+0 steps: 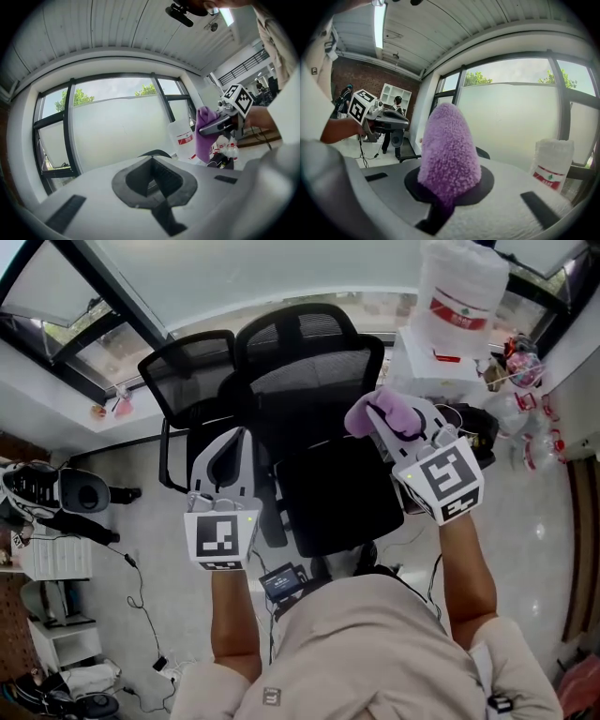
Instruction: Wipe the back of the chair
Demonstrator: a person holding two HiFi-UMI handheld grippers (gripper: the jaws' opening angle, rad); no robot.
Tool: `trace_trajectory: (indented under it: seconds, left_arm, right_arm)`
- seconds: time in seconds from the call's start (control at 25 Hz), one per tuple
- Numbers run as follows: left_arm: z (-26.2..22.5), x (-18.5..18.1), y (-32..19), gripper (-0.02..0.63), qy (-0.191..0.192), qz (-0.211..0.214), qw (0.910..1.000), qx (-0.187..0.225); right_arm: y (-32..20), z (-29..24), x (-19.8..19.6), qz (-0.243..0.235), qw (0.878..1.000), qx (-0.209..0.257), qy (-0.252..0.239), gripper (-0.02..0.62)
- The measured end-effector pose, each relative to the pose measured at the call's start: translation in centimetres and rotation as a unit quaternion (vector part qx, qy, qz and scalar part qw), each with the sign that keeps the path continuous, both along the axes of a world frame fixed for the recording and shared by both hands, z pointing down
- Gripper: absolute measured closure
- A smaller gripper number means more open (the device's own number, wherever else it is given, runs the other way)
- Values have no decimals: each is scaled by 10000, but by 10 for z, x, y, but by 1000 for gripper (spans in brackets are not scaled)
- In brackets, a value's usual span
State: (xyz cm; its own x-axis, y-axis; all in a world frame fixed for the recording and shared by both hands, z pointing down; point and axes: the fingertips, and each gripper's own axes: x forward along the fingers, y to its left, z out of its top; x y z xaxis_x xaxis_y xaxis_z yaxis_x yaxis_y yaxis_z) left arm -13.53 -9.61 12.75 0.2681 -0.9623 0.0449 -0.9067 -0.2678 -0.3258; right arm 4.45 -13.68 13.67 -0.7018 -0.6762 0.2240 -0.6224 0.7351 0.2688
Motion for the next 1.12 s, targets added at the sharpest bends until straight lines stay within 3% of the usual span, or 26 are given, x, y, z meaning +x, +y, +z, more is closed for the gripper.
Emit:
trace_trajectory:
  seconds: [0.4, 1.12]
  left_arm:
    - [-9, 15, 18, 600, 171, -10, 9998, -47]
    - [-9, 18, 18, 600, 239, 6, 9997, -86]
  right_arm:
    - [28, -4, 7, -192, 9997, -75, 120, 584]
    - [26, -3, 8, -135, 9997, -93, 153, 584]
